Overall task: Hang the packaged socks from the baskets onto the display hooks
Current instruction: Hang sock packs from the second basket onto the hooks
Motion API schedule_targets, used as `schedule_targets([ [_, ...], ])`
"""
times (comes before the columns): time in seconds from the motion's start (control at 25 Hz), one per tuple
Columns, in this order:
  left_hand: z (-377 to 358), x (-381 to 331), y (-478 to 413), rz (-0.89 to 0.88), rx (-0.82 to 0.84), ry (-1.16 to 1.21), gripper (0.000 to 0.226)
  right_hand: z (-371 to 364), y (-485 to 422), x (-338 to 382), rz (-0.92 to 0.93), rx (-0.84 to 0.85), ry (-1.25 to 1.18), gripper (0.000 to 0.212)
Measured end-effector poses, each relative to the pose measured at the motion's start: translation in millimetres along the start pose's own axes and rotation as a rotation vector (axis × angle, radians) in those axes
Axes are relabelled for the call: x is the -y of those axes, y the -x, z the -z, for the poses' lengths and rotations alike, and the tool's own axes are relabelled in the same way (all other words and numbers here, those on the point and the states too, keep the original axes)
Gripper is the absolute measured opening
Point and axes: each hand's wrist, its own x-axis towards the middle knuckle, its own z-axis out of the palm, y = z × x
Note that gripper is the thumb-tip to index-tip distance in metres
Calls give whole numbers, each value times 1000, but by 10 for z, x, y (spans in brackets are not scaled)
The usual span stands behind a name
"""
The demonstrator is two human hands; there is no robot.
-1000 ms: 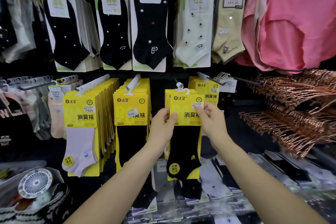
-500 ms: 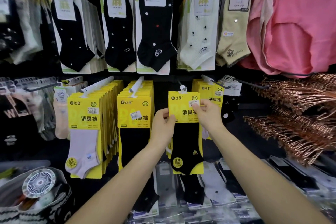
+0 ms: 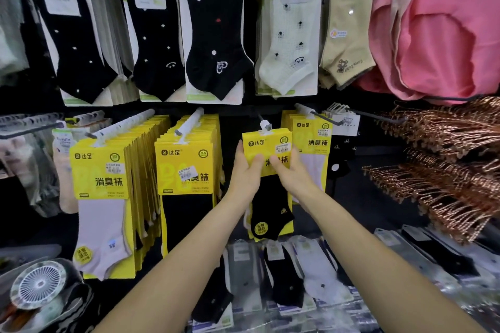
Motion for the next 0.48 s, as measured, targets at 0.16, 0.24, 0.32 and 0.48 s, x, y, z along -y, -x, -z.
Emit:
schedule_targets([
  [0.16,30,97,-12,-9,8,-21,33,7,-41,-64,23,-11,19,47],
  [0.24,6,173,-15,-3,-19,-35,35,-16,-85,-96,27,-40,54,44],
  [0.32,-28,211,-48,13,-44,-52,40,-37,-136,-128,30,-66,89,42],
  [0.48,-43,219,-114,37,-39,-43,41,-4,-185,-189,23,-31,112,47],
])
